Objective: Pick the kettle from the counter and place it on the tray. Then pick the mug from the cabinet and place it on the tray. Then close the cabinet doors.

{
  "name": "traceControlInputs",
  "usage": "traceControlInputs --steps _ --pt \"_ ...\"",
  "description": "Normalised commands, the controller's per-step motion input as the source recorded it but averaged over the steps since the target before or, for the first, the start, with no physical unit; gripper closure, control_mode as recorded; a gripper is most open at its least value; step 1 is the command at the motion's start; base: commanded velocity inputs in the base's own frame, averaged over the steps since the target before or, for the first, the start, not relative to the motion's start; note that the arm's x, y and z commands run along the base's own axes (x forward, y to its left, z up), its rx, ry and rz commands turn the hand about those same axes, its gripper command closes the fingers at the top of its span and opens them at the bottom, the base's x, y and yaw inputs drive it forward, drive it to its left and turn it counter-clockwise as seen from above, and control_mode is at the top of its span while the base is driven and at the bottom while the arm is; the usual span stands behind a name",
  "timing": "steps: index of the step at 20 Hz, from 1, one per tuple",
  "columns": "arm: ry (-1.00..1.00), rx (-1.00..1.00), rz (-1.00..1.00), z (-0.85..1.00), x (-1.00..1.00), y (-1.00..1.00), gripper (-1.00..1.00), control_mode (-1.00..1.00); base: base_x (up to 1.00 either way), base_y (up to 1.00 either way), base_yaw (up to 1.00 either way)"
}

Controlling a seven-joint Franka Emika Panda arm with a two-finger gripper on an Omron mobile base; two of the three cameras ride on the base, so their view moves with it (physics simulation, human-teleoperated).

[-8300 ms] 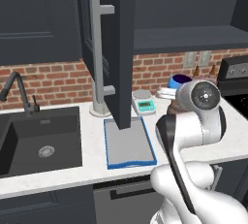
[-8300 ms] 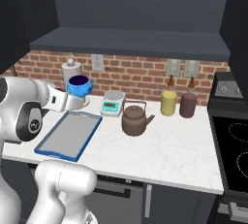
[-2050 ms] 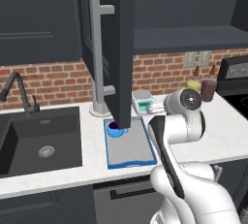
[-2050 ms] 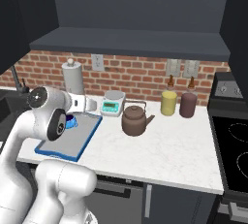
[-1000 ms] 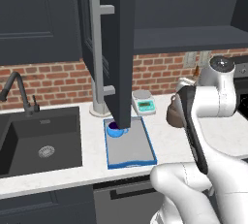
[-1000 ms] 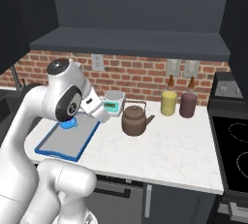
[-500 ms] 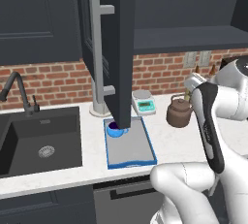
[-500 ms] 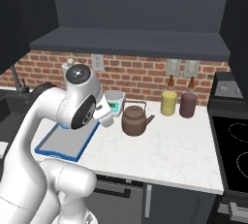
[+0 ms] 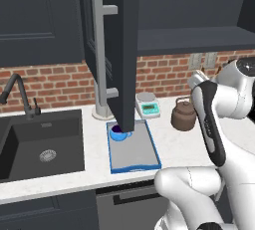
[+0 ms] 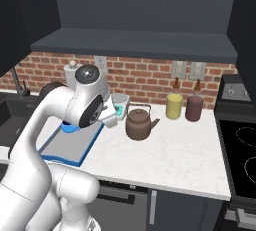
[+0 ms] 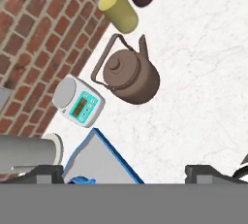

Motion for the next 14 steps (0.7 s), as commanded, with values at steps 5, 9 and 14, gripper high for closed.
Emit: traceControlInputs --steps 5,9,14 --pt "0.09 0.07 -0.03 -0.02 0.23 -0.17 -1.00 -1.00 0.00 0.00 0.00" --pt "0.07 0.09 -0.01 -0.09 0.17 -0.22 -1.00 -1.00 0.00 0.00 0.00" --pt "0.06 0.08 0.00 -0.11 0.22 -0.23 -1.00 -1.00 0.00 0.00 0.00"
